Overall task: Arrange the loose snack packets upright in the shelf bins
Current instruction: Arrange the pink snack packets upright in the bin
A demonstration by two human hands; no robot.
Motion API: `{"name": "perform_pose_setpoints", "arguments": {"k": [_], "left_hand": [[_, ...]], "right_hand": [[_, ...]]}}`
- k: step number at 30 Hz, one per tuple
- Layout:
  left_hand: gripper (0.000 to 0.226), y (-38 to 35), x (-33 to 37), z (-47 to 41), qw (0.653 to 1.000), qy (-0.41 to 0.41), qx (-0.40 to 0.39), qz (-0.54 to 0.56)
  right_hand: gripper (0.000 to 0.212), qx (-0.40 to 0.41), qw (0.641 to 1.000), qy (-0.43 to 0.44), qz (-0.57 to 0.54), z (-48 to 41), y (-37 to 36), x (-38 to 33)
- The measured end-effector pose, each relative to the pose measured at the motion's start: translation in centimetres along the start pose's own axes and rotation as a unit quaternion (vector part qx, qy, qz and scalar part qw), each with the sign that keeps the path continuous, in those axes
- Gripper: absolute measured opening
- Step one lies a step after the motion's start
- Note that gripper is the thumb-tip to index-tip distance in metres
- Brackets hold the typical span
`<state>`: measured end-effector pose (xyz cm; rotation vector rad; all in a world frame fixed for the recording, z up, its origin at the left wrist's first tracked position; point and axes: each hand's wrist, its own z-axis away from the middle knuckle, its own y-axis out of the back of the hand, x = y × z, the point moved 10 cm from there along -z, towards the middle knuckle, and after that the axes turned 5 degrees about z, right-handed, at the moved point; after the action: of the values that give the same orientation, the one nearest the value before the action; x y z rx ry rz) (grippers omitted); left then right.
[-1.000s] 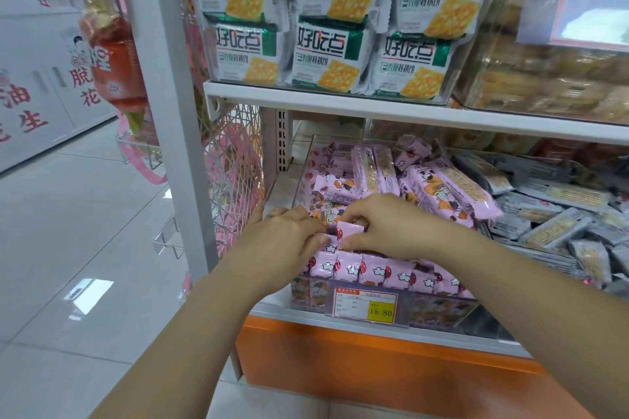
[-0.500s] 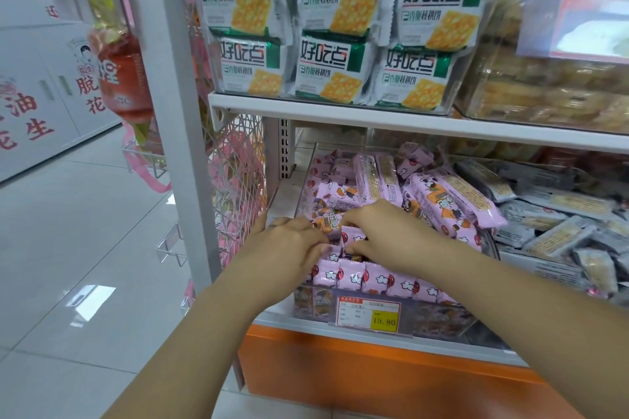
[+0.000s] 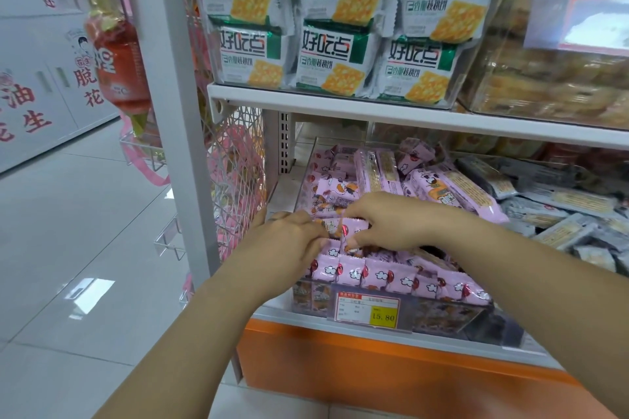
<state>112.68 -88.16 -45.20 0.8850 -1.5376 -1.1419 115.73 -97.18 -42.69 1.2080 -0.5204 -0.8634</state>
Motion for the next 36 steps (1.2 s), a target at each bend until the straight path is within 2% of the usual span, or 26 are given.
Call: {"name": "perform_pose_setpoints", "arguments": {"k": [4,8,12,22,28,33,36], "left_hand": [[0.036,0.0,0.0,-0.1,1.000,-0.002,0.000,0.000],[0.037,-0.1,-0.1,0.0,1.000,0.001,-0.003,-0.002],[0.036,-0.1,0.0,0.1,1.000,0.001,-0.003,-0.002],[0.036,0.0,0.1,0.3,1.000,-0.001,-0.004,0.003],[0.036,0.0,0.1,0.2,1.000,-0.001,-0.009,0.006],[0.037,0.0,0.1,0.3,1.000,-0.004,-0.004,0.002],[0.037,-0.1,0.1,0.3,1.000,-0.002,-0.008,-0.002]], "right_hand": [[0.034,0.004,1.000,0.003,0.013,-0.5,-0.8,-0.3],[0.036,0.040,0.999,0.003,0.005,-0.2,-0.4,-0.5],[0.028,0.084,0.995,0.001,0.049,0.0,-0.2,-0.6],[0.024,0.139,0.985,0.003,0.099,0.3,0.6,-0.8],[0.036,0.166,0.983,0.015,0.080,1.4,0.3,-0.6],[0.031,0.166,0.982,0.018,0.086,1.1,0.1,-0.4],[0.035,0.147,0.988,-0.004,0.040,1.2,0.4,0.2]]}}
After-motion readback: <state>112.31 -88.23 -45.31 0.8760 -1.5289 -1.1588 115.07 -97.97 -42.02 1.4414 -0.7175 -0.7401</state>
